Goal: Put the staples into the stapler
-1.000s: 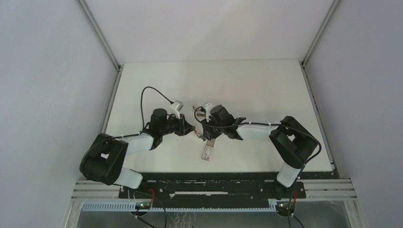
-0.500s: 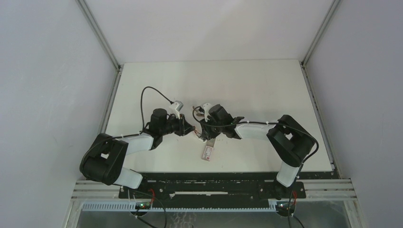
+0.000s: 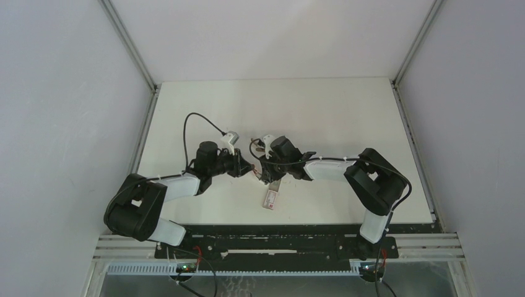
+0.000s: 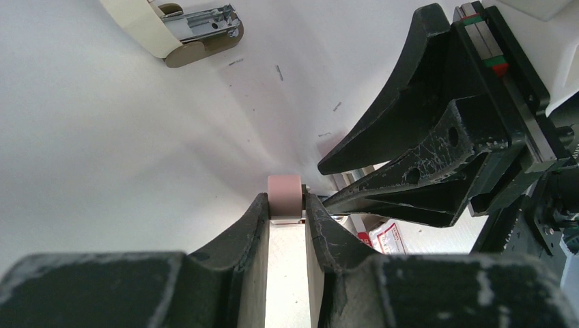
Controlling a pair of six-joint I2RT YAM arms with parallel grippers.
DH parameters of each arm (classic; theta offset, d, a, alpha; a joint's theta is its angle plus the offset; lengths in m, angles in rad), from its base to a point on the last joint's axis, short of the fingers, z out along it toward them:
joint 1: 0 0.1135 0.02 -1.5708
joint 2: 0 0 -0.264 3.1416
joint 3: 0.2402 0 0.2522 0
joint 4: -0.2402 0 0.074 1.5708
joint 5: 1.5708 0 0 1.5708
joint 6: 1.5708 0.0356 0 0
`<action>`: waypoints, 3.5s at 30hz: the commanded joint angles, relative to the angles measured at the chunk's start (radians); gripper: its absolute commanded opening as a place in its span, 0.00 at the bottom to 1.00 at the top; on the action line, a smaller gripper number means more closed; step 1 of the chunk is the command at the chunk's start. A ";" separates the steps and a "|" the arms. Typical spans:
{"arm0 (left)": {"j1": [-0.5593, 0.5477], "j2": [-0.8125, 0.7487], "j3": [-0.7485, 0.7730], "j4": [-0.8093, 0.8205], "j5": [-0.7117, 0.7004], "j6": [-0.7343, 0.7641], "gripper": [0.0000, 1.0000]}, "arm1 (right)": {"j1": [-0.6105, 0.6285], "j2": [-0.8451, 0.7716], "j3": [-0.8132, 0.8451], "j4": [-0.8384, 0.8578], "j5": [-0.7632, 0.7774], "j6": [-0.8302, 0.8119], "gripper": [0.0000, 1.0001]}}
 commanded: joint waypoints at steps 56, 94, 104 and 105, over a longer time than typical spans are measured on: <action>-0.009 -0.647 -0.236 -0.028 -0.494 -0.041 0.68 | 0.136 0.009 0.185 -0.462 0.488 0.591 0.22; -0.011 -0.731 -0.248 -0.011 -0.460 -0.077 0.68 | 0.125 -0.052 0.208 -0.430 0.505 0.492 0.08; -0.078 -0.908 -0.263 0.081 -0.328 -0.364 0.67 | 0.017 -0.394 -0.034 -0.046 0.141 0.411 0.08; -0.095 -0.915 -0.261 0.099 -0.305 -0.392 0.67 | 0.006 -0.430 -0.058 -0.005 0.103 0.416 0.09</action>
